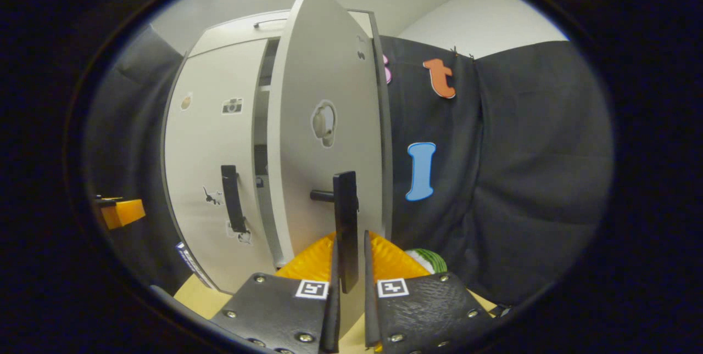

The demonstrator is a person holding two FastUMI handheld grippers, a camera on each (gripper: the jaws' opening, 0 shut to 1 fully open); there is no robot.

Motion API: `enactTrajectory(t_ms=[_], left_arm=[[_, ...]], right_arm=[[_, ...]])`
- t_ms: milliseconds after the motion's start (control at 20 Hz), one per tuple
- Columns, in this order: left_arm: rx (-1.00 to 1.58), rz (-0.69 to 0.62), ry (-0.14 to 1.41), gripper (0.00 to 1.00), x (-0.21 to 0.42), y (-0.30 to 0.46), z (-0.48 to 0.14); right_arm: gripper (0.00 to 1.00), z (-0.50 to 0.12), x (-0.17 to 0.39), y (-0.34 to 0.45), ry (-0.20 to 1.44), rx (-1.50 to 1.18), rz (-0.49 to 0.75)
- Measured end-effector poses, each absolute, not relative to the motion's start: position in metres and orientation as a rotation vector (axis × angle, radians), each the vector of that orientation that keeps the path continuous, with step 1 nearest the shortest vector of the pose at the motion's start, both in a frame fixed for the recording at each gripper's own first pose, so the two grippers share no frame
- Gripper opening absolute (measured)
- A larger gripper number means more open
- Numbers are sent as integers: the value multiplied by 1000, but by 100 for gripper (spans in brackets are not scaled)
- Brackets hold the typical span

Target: Open the right door of the double-door shoe cabinet with the right hand, and open the left door with the left hand.

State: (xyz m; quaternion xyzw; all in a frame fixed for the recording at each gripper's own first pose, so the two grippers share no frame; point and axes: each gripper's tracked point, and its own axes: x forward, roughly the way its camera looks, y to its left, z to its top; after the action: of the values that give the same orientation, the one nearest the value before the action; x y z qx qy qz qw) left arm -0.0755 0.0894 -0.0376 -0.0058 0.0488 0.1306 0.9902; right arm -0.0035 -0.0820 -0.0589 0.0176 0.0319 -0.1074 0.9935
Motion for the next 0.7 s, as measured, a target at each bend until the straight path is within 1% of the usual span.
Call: enactTrajectory(t_ms=[50, 100, 200, 250, 400, 500, 550, 650, 700], left_arm=[[-14, 259, 98, 96, -75, 87, -39], [-22, 255, 99, 100, -74, 86, -40], [-38, 244, 100, 100, -72, 79, -41], [-42, 237, 101, 96, -70, 76, -42], [-48, 213, 99, 96, -64, 64, -42], [-58, 191, 98, 96, -58, 54, -43], [-63, 181, 100, 96, -55, 49, -45], [-67, 158, 108, 96, -51, 38, -47], [-64, 149, 111, 96, -50, 33, -48]], right_arm=[[18, -59, -3, -86, 63, 40, -219], [18, -59, -6, -90, 62, 46, -223], [18, -59, -9, -99, 58, 50, -245], [18, -59, -10, -107, 57, 48, -267], [18, -61, -16, -129, 66, 31, -317], [18, -66, -15, -132, 82, 56, -307], [16, -67, -13, -139, 85, 48, -317], [9, -63, -19, -161, 74, -6, -356], [9, -68, -11, -169, 84, 11, -341]])
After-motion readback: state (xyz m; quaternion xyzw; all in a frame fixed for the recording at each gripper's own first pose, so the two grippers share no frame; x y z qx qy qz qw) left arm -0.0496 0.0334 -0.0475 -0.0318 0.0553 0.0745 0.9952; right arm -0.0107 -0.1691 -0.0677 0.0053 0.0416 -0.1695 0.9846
